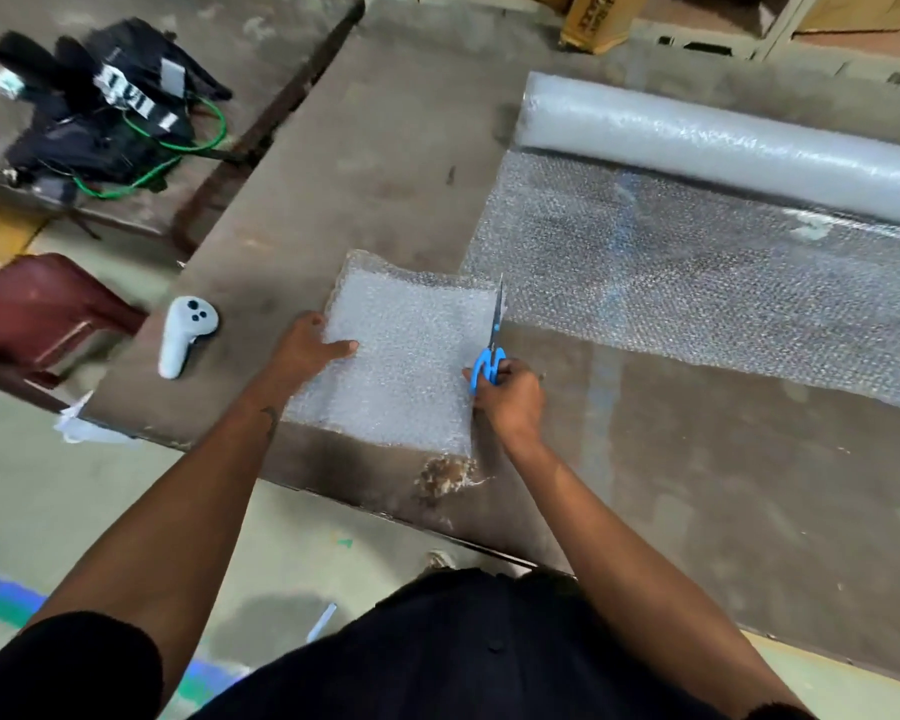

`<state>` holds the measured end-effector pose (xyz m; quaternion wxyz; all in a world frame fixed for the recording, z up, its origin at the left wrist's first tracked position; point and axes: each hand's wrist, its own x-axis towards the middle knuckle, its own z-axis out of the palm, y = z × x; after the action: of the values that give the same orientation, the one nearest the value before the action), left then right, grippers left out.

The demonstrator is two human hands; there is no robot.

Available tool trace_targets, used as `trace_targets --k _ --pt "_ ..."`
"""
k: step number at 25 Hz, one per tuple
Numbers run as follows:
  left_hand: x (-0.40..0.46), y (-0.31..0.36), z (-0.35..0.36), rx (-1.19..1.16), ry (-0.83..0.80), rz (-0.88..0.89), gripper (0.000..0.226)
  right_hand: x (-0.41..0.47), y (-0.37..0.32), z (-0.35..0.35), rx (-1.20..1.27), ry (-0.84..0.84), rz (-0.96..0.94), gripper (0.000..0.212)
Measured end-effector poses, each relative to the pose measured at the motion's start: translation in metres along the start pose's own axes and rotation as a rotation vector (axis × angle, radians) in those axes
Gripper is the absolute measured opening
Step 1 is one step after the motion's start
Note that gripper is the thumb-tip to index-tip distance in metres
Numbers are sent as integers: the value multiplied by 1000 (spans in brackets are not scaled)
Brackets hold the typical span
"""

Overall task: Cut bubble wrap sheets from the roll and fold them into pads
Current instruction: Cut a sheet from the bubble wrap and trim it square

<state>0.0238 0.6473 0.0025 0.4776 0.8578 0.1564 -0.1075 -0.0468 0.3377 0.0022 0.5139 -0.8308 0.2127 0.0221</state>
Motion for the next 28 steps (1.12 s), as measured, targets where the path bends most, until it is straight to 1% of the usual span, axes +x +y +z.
trace_targets --k 3,8,12,15,17,20,22,23,24,26,28 --pt "13 -12 -27 79 108 51 72 4 -27 41 30 -27 -1 29" --pt "34 -25 -55 182 201 91 65 20 -60 86 12 -49 -23 17" --pt "39 -33 -65 373 293 151 53 26 -67 100 -57 -38 -24 24" --pt "38 -36 -65 468 404 195 36 19 -68 95 -150 7 -106 29" --pt "37 -30 -63 426 419 212 27 14 -64 90 -217 39 -155 30" --pt "33 -12 -59 311 375 203 29 9 -63 81 -295 60 -189 29" --pt "32 -12 -60 325 342 180 29 8 -63 77 -303 33 -197 30" --pt "33 -14 -61 339 327 155 33 7 -63 76 -309 15 -210 32" --pt "33 -18 -63 353 311 137 40 5 -62 75 -328 2 -224 33" --pt "35 -26 -65 408 295 156 57 -1 -60 71 -408 -3 -279 35" --pt "33 -32 -62 511 341 203 73 -6 -57 69 -503 0 -378 35"
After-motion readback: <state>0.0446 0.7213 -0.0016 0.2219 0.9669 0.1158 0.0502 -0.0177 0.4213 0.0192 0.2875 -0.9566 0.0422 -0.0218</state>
